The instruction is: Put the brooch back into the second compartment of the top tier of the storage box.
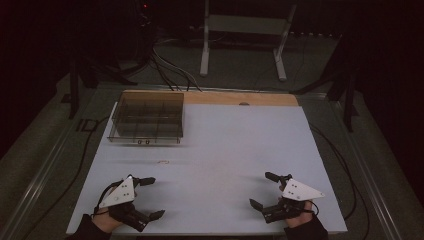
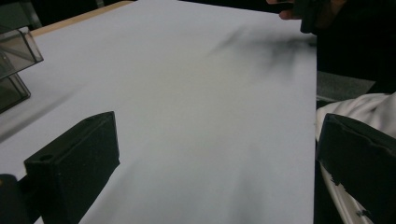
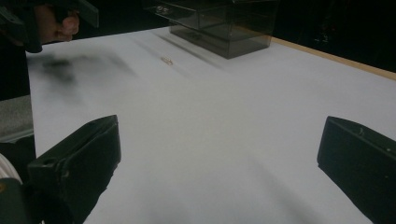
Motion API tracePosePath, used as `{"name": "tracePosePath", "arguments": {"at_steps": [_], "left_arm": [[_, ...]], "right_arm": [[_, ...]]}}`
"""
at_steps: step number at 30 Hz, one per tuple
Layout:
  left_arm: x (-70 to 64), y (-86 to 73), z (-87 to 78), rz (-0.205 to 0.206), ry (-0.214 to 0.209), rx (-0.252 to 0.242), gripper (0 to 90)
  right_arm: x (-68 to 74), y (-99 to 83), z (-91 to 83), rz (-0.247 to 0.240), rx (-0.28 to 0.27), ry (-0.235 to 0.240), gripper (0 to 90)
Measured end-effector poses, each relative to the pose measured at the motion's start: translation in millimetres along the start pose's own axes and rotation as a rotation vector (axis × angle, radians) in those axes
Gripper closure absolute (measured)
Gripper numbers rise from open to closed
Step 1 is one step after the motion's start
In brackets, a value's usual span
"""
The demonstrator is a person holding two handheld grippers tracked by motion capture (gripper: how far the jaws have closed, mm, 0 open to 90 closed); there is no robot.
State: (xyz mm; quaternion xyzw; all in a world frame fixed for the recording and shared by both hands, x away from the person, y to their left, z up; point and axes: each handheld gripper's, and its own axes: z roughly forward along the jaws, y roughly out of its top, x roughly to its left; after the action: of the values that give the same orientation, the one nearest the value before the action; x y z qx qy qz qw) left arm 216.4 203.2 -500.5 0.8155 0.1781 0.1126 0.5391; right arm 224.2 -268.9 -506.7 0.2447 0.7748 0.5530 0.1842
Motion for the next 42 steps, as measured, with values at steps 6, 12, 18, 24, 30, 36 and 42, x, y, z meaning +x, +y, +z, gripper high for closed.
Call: {"name": "tracePosePath", "arguments": {"at_steps": [6, 12, 18, 24, 30, 36, 42], "left_arm": [[3.7, 10.0, -1.9, 0.009, 0.002, -0.019, 0.5], [10.1, 14.3, -3.1, 0.001, 0.014, -0.025, 0.5], [17.4, 21.5, -2.9, 0.001, 0.045, -0.042, 0.5], [24.1, 26.0, -2.9, -0.004, 0.085, -0.043, 0.5], [32.3, 29.7, -0.1, -0.013, 0.071, -0.05, 0.5], [40.2, 32.8, 4.6, -0.017, 0.074, -0.054, 0.5], [46.7, 33.5, 9.8, -0.02, 0.086, -0.048, 0.5]], "right_arm": [[-1.2, -0.3, -1.1, 0.01, -0.006, -0.006, 0.0], [-1.2, -0.3, -0.9, 0.012, -0.007, -0.009, 0.0], [-1.2, -0.4, -0.7, 0.017, -0.006, -0.01, 0.0], [-1.8, -0.4, -1.8, 0.019, -0.013, -0.015, 0.0], [-2.0, -0.7, -1.8, 0.023, -0.012, -0.014, 0.0], [-2.3, -0.9, -1.5, 0.023, -0.009, -0.015, 0.0], [-2.2, -1.0, -1.3, 0.025, -0.01, -0.015, 0.0]]}}
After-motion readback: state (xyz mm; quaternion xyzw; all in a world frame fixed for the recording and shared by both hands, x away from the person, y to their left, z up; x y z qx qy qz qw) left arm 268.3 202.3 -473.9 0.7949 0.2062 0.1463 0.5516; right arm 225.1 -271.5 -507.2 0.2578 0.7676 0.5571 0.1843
